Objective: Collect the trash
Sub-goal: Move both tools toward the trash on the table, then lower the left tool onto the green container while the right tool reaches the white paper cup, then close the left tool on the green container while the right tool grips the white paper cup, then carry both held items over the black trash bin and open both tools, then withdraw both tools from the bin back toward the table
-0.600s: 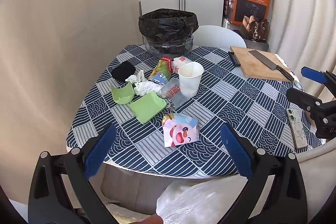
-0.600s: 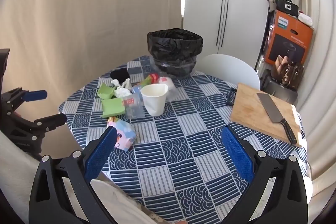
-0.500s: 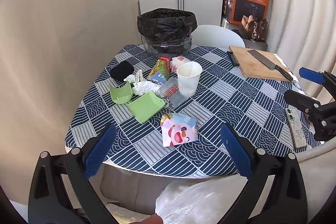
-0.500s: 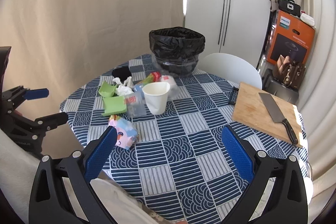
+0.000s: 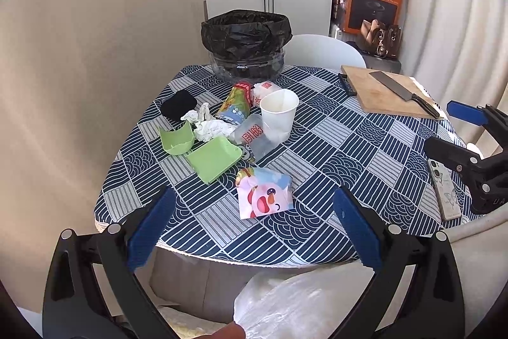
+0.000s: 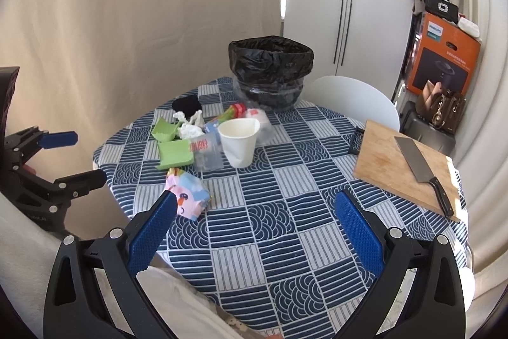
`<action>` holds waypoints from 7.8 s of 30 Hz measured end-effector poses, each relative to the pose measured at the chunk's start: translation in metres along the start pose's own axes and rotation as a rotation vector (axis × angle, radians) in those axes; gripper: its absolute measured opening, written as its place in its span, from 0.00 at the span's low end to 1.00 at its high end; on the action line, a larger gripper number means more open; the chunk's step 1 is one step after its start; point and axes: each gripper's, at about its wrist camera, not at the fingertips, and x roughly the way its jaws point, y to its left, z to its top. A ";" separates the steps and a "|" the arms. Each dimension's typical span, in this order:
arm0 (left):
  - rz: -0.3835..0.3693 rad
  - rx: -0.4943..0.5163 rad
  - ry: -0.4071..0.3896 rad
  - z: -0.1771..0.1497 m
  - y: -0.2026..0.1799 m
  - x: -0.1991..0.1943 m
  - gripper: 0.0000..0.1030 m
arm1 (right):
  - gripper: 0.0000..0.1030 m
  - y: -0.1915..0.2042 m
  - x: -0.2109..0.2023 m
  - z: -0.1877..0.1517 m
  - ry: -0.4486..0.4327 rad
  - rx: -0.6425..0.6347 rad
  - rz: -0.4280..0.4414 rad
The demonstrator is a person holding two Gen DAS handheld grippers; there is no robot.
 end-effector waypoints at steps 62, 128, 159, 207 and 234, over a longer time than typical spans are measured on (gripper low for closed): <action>0.012 -0.034 0.175 0.054 0.097 0.100 0.94 | 0.92 0.004 0.095 0.041 0.130 0.034 0.068; -0.084 -0.092 0.572 0.057 0.186 0.271 0.70 | 0.68 -0.002 0.252 0.095 0.458 0.222 -0.019; 0.025 0.032 0.434 0.092 0.153 0.170 0.68 | 0.69 -0.035 0.174 0.096 0.283 0.225 0.009; -0.352 0.381 -0.077 0.409 0.119 0.264 0.94 | 0.88 -0.088 0.267 0.342 -0.080 0.377 -0.093; -0.149 0.219 -0.005 0.350 0.158 0.209 0.94 | 0.87 -0.081 0.231 0.307 -0.035 0.306 -0.106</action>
